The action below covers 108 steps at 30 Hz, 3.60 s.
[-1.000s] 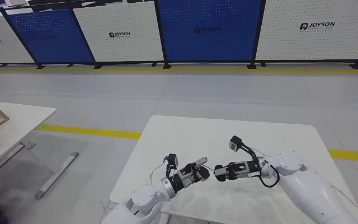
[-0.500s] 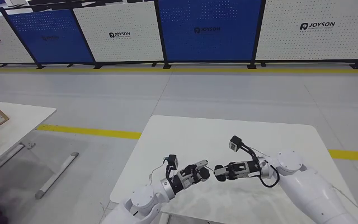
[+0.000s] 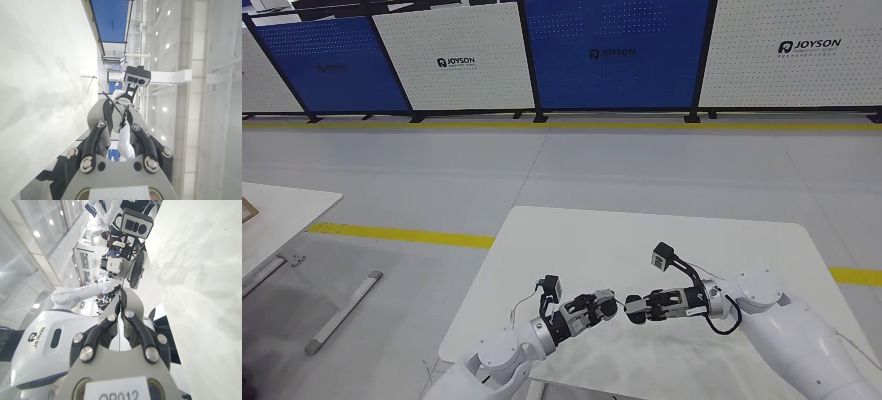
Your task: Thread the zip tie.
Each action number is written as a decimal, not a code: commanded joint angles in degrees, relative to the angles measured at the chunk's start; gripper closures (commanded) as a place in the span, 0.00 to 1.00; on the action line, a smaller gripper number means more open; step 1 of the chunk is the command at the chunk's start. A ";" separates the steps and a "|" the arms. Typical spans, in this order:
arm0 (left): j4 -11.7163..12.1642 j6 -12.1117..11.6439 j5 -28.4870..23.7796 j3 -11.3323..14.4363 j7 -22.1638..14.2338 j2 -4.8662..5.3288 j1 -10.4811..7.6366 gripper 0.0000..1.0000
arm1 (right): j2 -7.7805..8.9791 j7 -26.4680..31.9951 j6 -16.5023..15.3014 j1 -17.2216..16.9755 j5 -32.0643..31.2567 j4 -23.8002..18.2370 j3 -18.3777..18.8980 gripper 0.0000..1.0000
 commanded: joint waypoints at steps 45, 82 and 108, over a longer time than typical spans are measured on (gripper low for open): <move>0.21 -7.43 12.33 5.53 21.84 -1.91 1.45 1.00 | 2.45 -3.31 3.38 -8.46 5.17 -2.56 9.83 0.00; -3.29 -2.23 4.47 0.65 13.97 -1.27 3.81 1.00 | 0.16 -2.89 7.97 -2.92 -7.07 -4.21 4.68 0.00; -3.74 0.17 0.82 -0.18 10.63 -1.41 3.85 1.00 | -0.60 -3.95 10.38 -4.14 -9.21 -5.22 6.50 1.00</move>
